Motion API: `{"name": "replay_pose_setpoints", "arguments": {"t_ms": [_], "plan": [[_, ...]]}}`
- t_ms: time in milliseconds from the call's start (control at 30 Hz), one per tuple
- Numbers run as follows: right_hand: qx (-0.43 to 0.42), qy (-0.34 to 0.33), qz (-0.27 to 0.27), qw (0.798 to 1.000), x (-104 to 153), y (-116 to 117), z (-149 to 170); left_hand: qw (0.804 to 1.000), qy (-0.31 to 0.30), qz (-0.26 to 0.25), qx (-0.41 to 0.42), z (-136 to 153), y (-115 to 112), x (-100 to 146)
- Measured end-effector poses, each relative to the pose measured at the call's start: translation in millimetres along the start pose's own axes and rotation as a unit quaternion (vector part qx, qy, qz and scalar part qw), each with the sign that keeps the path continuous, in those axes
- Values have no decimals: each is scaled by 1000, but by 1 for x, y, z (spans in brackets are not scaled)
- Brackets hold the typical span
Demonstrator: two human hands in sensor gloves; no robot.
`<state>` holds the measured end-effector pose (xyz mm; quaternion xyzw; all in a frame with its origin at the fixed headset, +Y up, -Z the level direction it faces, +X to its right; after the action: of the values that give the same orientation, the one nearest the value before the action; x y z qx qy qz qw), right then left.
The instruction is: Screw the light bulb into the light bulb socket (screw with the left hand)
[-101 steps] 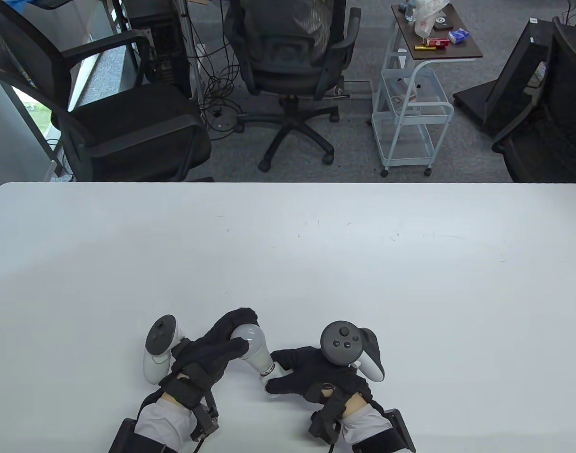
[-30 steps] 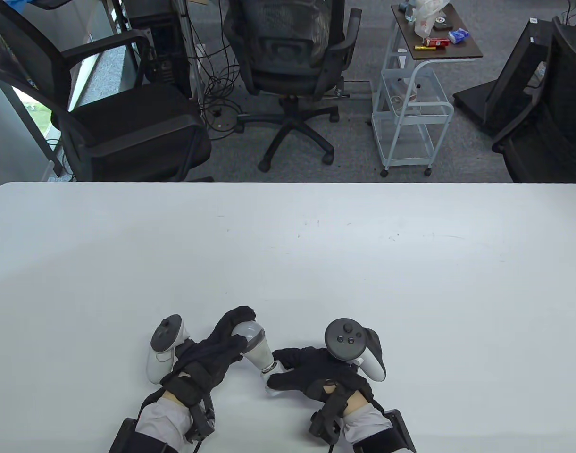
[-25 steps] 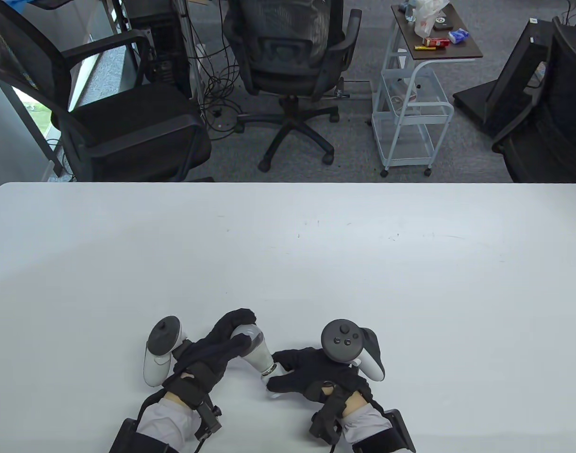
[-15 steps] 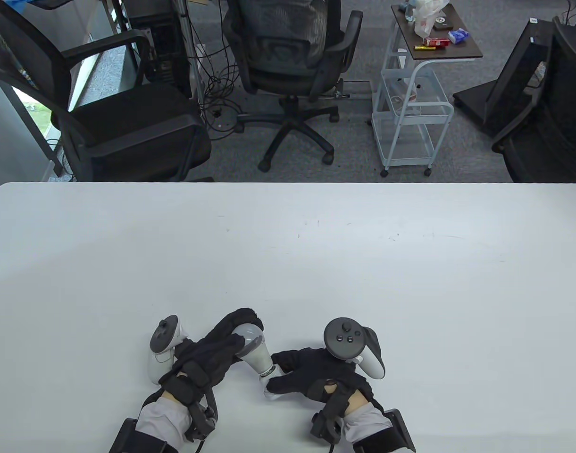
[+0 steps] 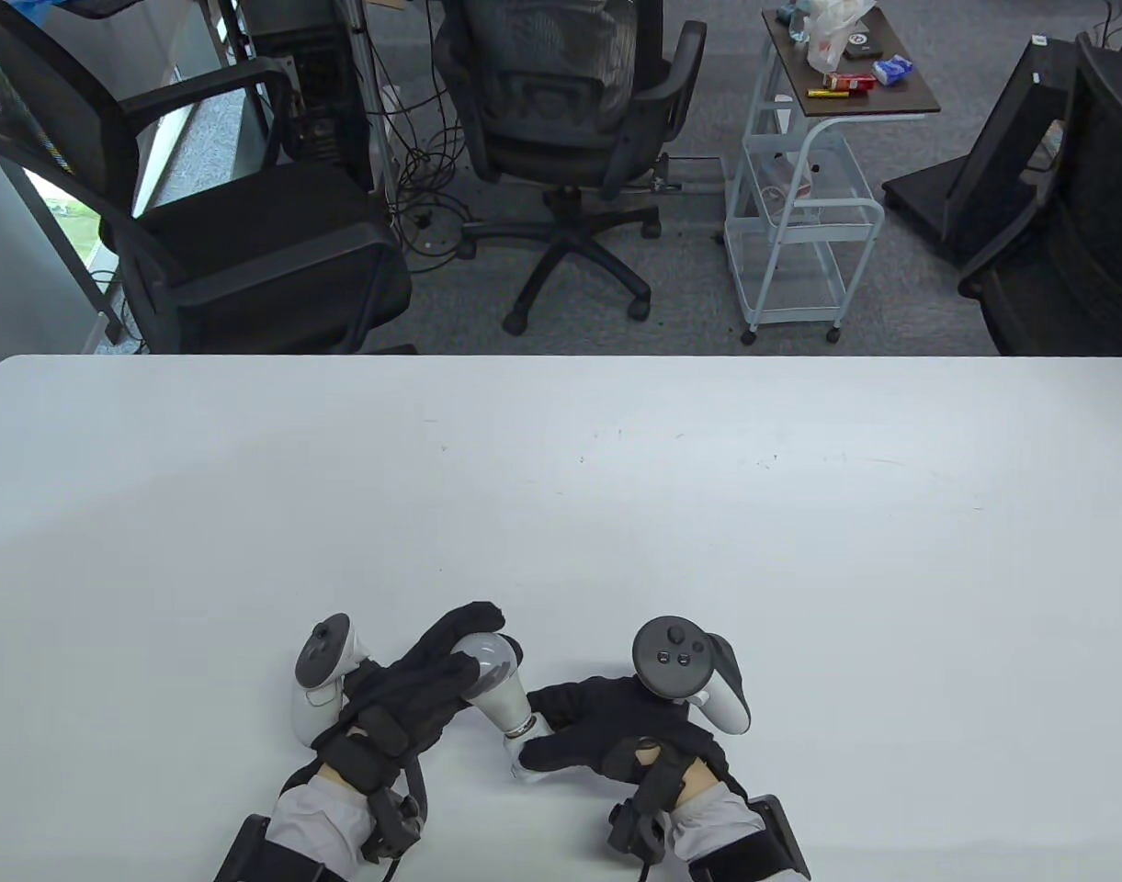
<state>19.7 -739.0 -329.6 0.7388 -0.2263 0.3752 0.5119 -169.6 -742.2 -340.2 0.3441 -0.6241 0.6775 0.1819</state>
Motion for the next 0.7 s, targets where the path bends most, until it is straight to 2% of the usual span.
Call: {"name": "replay_pose_setpoints", "arguments": {"t_ms": [333, 433, 600, 700], "plan": [[-21, -13, -24, 999, -2, 7, -1, 998, -17, 27, 46, 0, -4, -1], [-17, 1, -40, 999, -3, 11, 3, 998, -11, 30, 46, 3, -4, -2], [44, 46, -89, 994, -4, 24, 9, 998, 29, 52, -13, 8, -11, -4], [76, 44, -82, 993, -5, 24, 8, 997, 33, 52, -48, 5, -14, -4]]}}
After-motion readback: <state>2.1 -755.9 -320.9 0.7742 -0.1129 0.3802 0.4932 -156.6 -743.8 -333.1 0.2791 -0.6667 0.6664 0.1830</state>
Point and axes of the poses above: the tracker on the back of each hand, its own z axis roughly to the little-finger side, its own x axis roughly from the fingertips to the wrist, y = z × x, the point moved 5 cm from there along -x, roughly from the wrist to the fingertips, and after that the axes turned 1 degree about z, right-handed, at the moved point
